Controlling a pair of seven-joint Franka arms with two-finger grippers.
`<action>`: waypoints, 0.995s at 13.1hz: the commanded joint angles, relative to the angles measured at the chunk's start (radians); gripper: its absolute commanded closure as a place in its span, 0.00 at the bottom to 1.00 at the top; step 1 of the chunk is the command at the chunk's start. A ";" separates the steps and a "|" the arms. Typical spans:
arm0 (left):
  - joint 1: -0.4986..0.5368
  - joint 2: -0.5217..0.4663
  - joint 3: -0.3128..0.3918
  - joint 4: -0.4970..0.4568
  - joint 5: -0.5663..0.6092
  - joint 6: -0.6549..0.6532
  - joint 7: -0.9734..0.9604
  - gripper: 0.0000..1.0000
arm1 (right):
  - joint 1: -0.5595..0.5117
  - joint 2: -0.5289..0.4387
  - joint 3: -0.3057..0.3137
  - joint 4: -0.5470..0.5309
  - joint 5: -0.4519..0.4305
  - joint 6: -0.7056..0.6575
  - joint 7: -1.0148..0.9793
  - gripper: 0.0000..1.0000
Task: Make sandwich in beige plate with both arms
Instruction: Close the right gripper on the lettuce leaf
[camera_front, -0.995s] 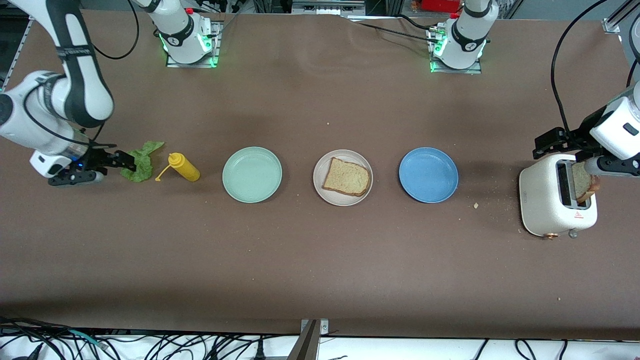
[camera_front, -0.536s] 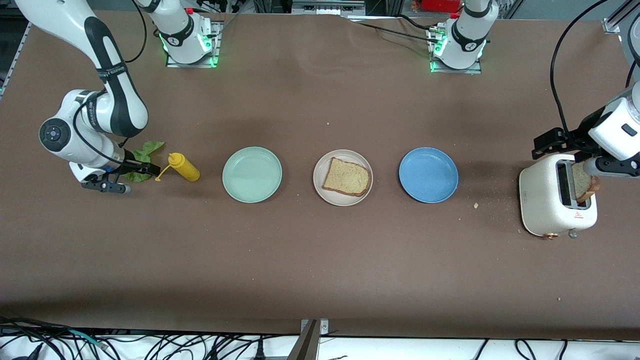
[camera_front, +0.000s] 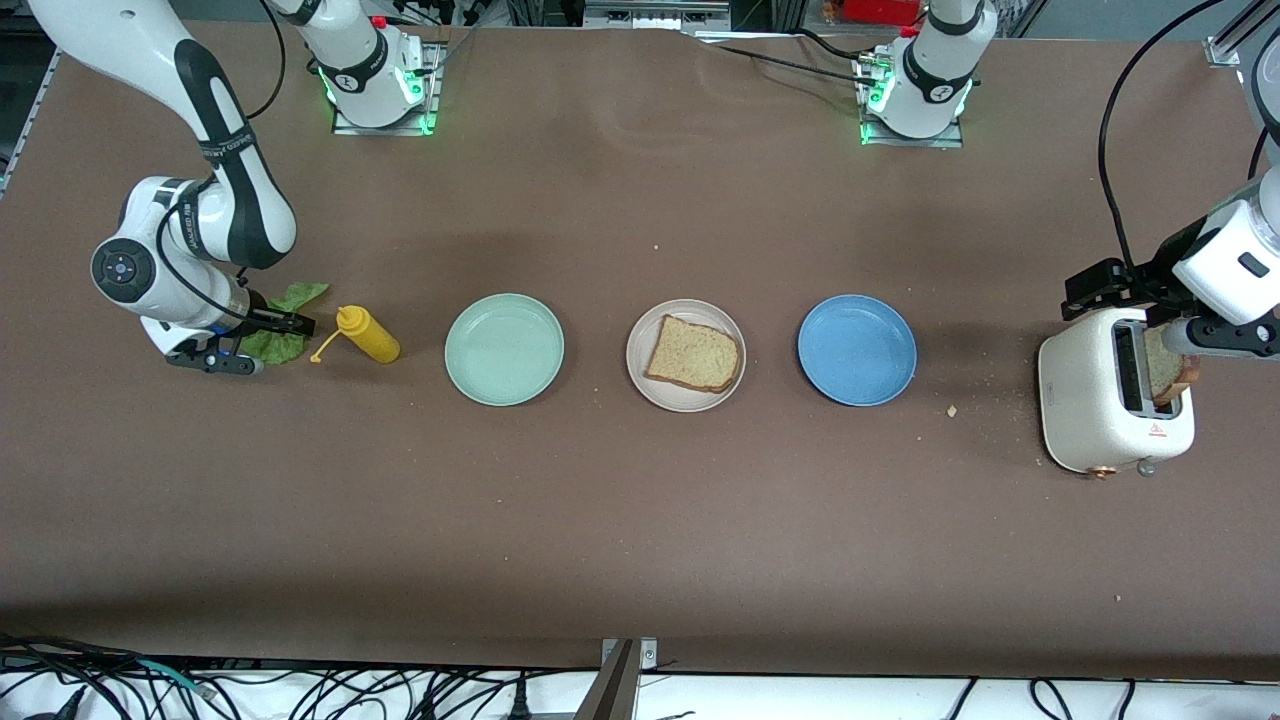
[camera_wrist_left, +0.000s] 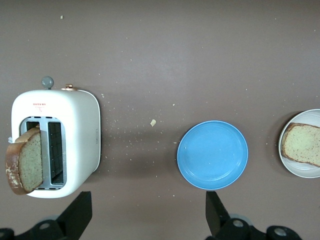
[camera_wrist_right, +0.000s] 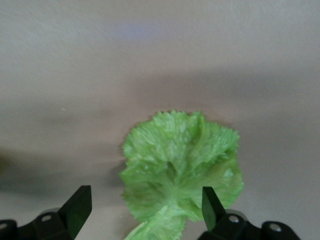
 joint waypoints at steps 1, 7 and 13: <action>-0.001 -0.003 -0.002 -0.001 -0.024 -0.004 -0.006 0.00 | -0.006 0.009 -0.011 -0.024 -0.032 0.014 0.022 0.13; -0.012 0.002 -0.001 -0.001 -0.024 -0.004 -0.008 0.00 | -0.012 0.029 -0.019 -0.026 -0.058 0.037 0.022 0.76; -0.012 0.002 -0.001 -0.001 -0.024 -0.004 -0.006 0.00 | -0.011 -0.034 -0.018 -0.020 -0.061 0.005 0.006 1.00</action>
